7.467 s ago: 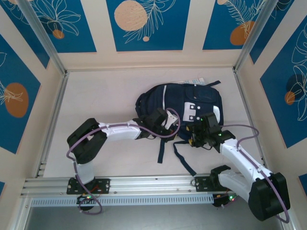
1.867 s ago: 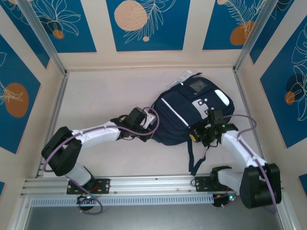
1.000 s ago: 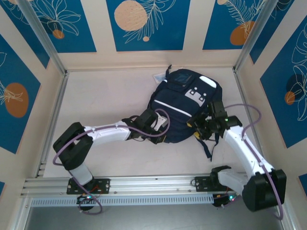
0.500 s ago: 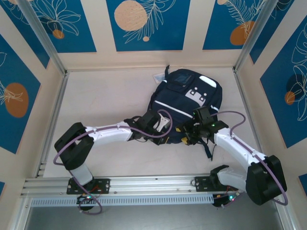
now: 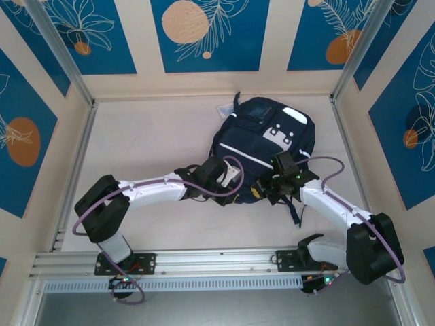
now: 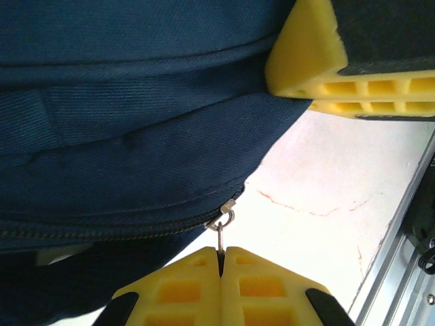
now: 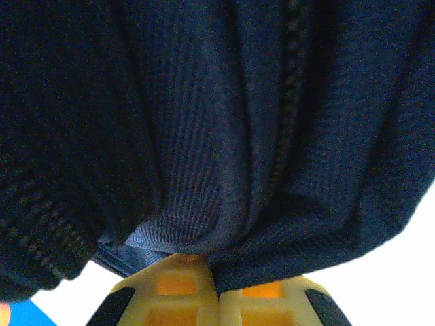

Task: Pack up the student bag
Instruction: Zip the student bag at the center of the table.

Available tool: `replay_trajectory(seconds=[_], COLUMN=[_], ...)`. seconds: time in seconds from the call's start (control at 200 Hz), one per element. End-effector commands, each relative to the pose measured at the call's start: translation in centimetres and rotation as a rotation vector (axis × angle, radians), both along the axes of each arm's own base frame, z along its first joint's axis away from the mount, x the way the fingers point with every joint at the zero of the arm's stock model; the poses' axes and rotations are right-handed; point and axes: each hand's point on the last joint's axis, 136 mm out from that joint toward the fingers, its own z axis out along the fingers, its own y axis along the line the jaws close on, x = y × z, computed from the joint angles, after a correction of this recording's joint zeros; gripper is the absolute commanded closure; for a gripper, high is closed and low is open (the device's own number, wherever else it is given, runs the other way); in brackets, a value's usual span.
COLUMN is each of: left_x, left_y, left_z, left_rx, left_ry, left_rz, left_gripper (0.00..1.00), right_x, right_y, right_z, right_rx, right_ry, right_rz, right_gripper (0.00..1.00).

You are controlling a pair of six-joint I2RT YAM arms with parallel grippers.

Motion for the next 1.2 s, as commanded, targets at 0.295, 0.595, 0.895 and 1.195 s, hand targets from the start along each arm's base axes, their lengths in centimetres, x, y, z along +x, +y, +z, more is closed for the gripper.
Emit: replay_trajectory(seconds=[0.295,0.595,0.895,1.195], left_x=[0.8,0.6,-0.5,-1.3], left_y=[5.7,6.5,2.5,-1.0], left_z=[-2.0,-2.9,-1.9,-0.5], left_rx=[0.145,0.147,0.038,-0.051], left_ry=[-0.027,0.002,0.066,0.101], left_rz=[0.066,0.069,0.003,-0.038], left_gripper=[1.0,1.0,1.0,1.0], right_x=[-2.0,0.2,2.9,-2.2], right_y=[-4.8,-7.7,-9.7,-5.9], right_z=[-1.1,0.5,3.6,3.9], right_rx=[-0.09,-0.128,-0.261,-0.039], right_ry=[0.017,-0.035,-0.046,0.11], right_rz=[-0.061,-0.001,0.017,-0.153], right_gripper=[1.0,1.0,0.59,0.48])
